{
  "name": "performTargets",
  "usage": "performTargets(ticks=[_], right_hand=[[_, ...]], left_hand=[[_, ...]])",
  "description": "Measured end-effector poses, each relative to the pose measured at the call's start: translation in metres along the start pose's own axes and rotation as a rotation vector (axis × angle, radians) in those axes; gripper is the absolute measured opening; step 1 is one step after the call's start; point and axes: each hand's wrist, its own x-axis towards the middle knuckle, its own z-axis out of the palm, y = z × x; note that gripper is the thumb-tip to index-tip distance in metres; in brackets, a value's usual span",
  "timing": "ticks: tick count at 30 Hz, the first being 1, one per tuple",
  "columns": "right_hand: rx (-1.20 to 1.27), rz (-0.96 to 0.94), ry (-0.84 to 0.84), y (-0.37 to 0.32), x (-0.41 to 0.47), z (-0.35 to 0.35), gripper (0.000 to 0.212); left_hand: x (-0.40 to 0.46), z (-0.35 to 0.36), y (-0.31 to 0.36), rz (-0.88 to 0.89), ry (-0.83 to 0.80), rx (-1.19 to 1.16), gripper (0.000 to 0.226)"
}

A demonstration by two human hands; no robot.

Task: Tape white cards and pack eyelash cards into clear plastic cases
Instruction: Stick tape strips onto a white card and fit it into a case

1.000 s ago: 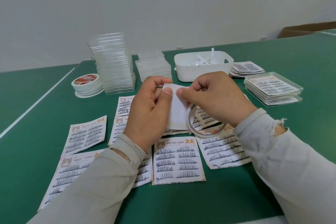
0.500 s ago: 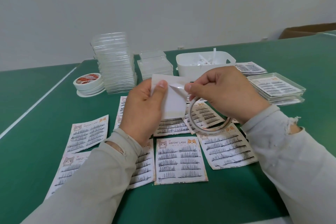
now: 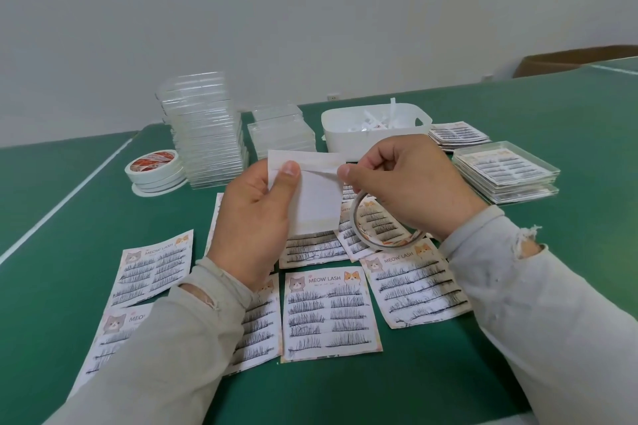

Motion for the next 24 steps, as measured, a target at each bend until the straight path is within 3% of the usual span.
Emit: performTargets(ticks=[11,16,18,24], right_hand=[[-0.035,-0.027,0.055,0.002,0.000,0.004,0.021],[0.067,-0.069,0.005,-0.002,-0.004,0.004,0.011],[0.057,-0.087,-0.002,-0.002,-0.004,0.004,0.011],[-0.080,-0.136,0.002,-0.004,-0.007,0.008,0.012]], left_hand=[[0.000,0.003,-0.001,0.006,-0.009,-0.080,0.014],[0.004,-0.003,-0.001,0.005,0.008,-0.132,0.034],[0.004,-0.007,-0.001,0.036,0.003,-0.046,0.039],[0.006,-0.015,0.003,0.230,0.010,0.533,0.042]])
